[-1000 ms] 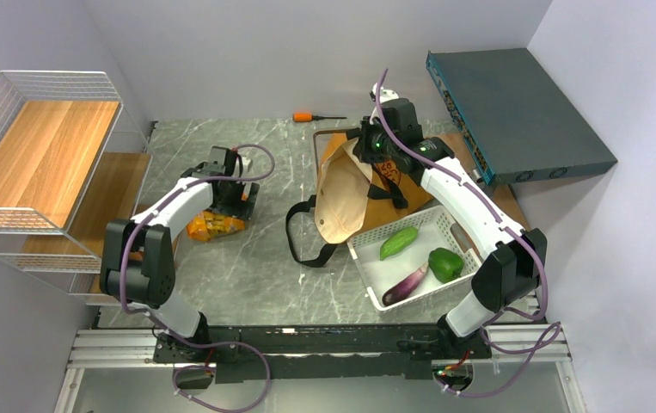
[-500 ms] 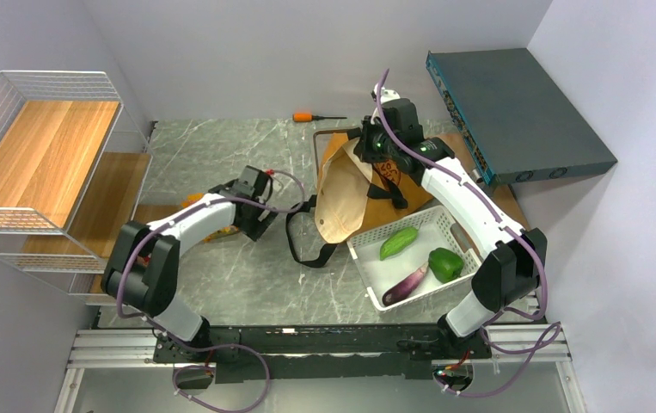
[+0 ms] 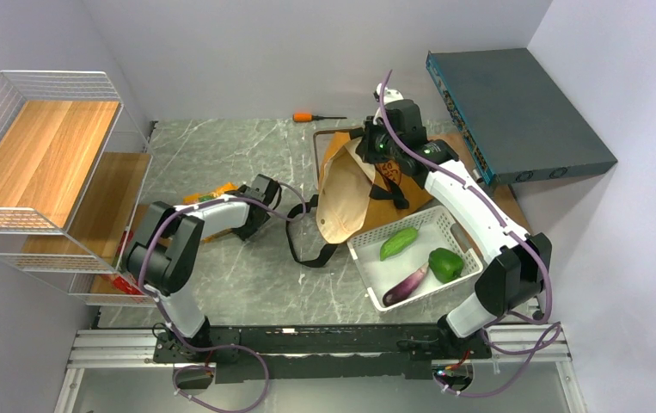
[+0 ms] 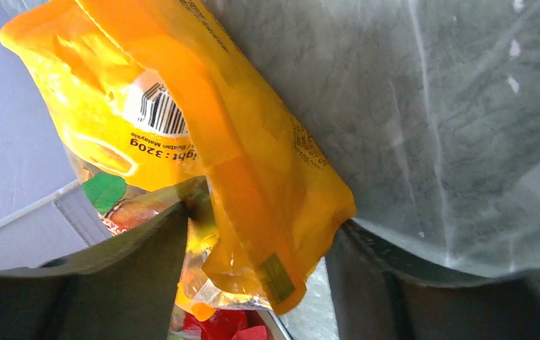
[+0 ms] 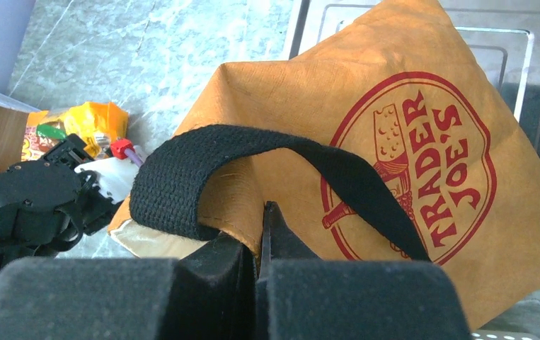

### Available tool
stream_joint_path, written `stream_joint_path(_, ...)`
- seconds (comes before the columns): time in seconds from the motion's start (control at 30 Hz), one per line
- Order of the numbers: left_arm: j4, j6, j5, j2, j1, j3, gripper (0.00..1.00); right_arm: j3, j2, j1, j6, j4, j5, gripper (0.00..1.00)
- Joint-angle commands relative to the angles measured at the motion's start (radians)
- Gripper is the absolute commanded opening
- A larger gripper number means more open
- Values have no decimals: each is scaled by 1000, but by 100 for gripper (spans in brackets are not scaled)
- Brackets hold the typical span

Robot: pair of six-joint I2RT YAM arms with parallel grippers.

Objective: Place the food into the grocery bag and tie it
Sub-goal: Pick up the snack from the shelf.

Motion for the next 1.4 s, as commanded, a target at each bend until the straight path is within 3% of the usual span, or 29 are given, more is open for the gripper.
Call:
stream_joint_path(0.0, 37, -14, -26, 21, 3, -19, 65, 0, -50, -12, -22, 18, 28, 0)
stream_joint_path(0.07, 33, -27, -17, 26, -1, -23, 47, -2, -50, -12, -27, 18, 29, 0)
stream_joint_path(0.17, 4, -39, 5, 38, -2, -5, 8, 0, -46, -11, -26, 19, 28, 0)
stream_joint_path(0.23, -41, -45, 41, 41, -3, 20, 1, 3, -42, -12, -24, 19, 28, 0)
stream_joint_path(0.43, -188, -132, 221, 14, -2, 133, 0, 12, -34, -11, -19, 22, 26, 0)
stream_joint_path(0.87, -235, -355, 316, -156, -1, 255, 0, 0, -41, -11, -16, 25, 24, 0)
stream_joint_path(1.2, -103, -499, 429, -448, -1, 176, 0, -1, -42, -11, -13, 27, 19, 0)
stream_joint_path(1.37, -55, -480, 490, -563, -1, 157, 0, 3, -37, -13, -8, 27, 15, 0)
